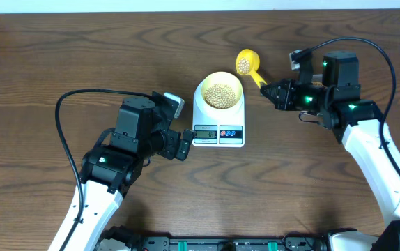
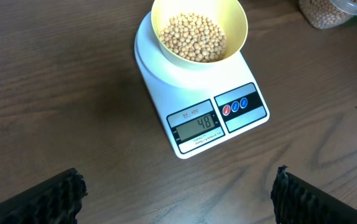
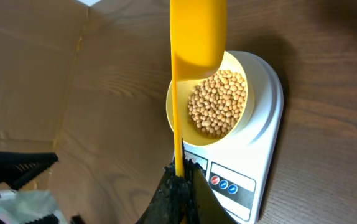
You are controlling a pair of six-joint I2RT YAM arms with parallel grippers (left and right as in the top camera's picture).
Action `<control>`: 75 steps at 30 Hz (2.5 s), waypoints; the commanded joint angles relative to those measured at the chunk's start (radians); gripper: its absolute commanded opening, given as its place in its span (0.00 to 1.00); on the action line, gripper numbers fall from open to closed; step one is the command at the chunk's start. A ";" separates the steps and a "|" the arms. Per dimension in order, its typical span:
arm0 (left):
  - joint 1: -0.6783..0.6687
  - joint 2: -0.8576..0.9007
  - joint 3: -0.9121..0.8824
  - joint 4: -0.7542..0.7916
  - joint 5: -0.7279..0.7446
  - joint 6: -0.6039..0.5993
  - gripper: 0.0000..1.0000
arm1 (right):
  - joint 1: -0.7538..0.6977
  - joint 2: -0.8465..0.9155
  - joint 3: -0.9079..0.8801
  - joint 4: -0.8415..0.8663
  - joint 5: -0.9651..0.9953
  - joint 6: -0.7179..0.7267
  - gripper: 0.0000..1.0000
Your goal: Scoop item into bowl and weigh 50g on scale
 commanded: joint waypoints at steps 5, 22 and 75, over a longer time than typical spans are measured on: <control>0.005 0.000 0.000 0.004 -0.006 0.007 0.98 | 0.031 0.003 0.000 0.003 0.049 -0.092 0.01; 0.005 0.000 0.000 0.004 -0.006 0.007 0.98 | 0.106 0.003 0.000 -0.007 0.124 -0.312 0.01; 0.005 0.000 0.000 0.004 -0.006 0.007 0.98 | 0.057 0.003 0.000 0.026 0.114 -0.145 0.01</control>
